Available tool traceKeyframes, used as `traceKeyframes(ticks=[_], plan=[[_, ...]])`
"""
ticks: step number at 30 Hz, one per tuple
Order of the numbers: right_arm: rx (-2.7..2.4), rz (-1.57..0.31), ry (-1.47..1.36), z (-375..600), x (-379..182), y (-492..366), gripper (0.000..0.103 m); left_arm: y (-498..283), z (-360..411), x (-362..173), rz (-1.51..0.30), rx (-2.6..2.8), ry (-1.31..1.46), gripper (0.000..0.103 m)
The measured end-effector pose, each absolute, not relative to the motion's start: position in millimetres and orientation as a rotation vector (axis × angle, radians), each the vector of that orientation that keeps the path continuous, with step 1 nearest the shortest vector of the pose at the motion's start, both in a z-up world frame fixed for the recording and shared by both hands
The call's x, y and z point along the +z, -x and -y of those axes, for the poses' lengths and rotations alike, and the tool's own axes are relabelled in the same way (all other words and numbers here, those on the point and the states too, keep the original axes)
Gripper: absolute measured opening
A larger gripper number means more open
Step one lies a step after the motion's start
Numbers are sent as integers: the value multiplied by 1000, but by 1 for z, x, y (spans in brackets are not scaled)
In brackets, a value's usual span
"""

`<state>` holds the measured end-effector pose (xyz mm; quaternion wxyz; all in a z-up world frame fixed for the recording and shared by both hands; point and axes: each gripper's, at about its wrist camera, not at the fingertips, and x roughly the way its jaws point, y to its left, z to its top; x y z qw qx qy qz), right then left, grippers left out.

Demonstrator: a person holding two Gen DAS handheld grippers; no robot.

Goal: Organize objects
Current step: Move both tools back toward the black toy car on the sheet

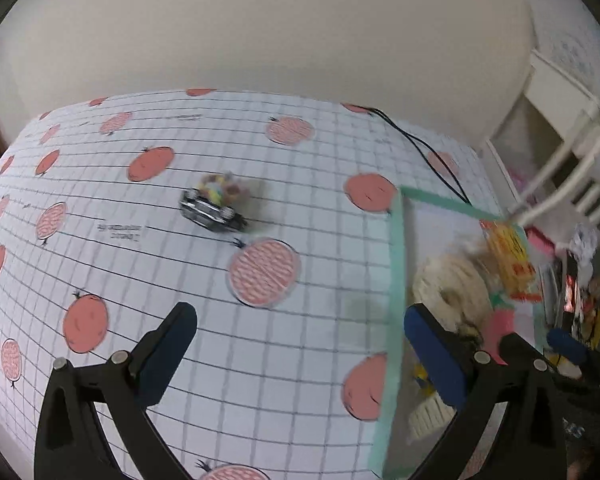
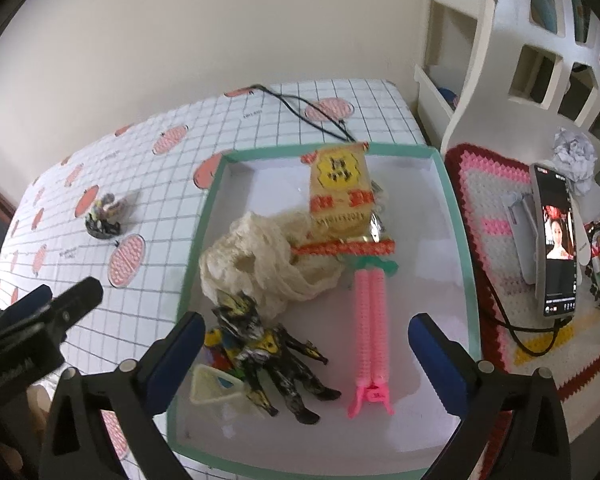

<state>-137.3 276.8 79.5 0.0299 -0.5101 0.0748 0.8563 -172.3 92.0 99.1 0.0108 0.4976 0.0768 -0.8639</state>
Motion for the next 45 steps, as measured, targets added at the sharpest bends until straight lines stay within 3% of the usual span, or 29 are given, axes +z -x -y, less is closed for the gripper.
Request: traceKeyframes(ticks=[18, 27, 45], plan=[[2892, -123, 1380, -202, 112, 154, 102, 208, 29, 104, -459, -2575, -1295, 103], [2936, -111, 1374, -170, 110, 164, 86, 222, 48, 87, -548, -2535, -1335, 103], [2960, -233, 1332, -137, 101, 191, 80, 241, 45, 53, -594, -2563, -1411, 101]])
